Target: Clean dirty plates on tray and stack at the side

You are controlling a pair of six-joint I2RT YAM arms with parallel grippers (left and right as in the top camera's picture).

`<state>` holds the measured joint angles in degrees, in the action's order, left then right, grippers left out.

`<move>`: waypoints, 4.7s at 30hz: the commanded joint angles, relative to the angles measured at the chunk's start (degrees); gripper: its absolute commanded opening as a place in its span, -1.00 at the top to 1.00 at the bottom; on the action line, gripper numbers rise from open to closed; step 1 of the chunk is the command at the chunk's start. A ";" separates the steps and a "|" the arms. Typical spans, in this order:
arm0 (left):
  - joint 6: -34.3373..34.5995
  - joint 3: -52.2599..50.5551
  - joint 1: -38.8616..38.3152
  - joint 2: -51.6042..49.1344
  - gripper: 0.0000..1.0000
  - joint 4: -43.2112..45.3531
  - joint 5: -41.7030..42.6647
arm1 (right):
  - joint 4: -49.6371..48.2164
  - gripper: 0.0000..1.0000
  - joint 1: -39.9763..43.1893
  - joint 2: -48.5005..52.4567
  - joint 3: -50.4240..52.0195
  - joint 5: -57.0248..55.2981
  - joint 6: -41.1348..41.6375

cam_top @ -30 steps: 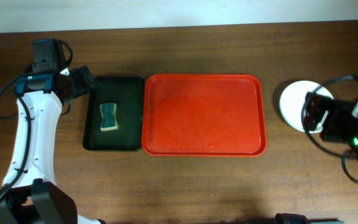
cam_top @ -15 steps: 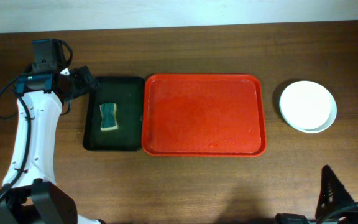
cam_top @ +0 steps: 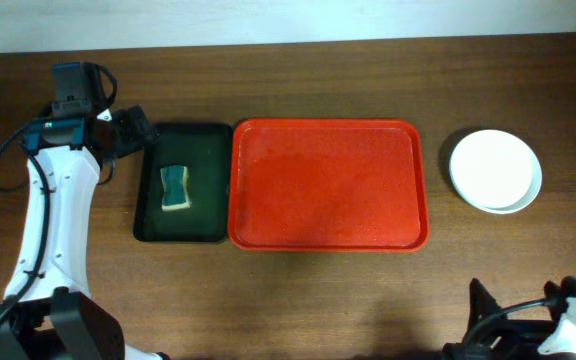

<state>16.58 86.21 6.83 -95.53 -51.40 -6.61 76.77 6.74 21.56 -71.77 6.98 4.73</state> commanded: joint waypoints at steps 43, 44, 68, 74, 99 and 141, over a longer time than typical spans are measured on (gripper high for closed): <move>0.74 0.17 0.11 -0.24 -0.99 -0.11 0.20 | -79.65 -0.97 -4.11 -21.35 60.70 3.15 0.17; 0.74 0.17 0.09 -0.24 -0.99 -0.11 0.20 | -80.54 -0.97 -4.11 -21.35 60.78 3.15 0.17; 0.74 0.17 0.09 -0.24 -0.99 -0.11 0.20 | -91.19 -0.97 -4.13 -21.35 68.46 4.50 0.17; 0.74 0.17 0.11 -0.24 -0.99 -0.11 0.20 | -90.60 -0.97 -4.17 -21.38 71.45 4.85 0.17; 0.74 0.20 0.09 -0.24 -0.99 -0.09 0.20 | -72.98 -0.97 -6.73 -21.38 71.45 2.93 -5.75; 0.74 0.17 0.11 -0.24 -0.99 -0.11 0.20 | -73.09 -0.97 -6.58 -21.35 71.45 2.91 -5.81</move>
<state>16.58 86.21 6.83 -95.53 -51.42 -6.61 3.25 0.47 0.84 -0.62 10.41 -0.69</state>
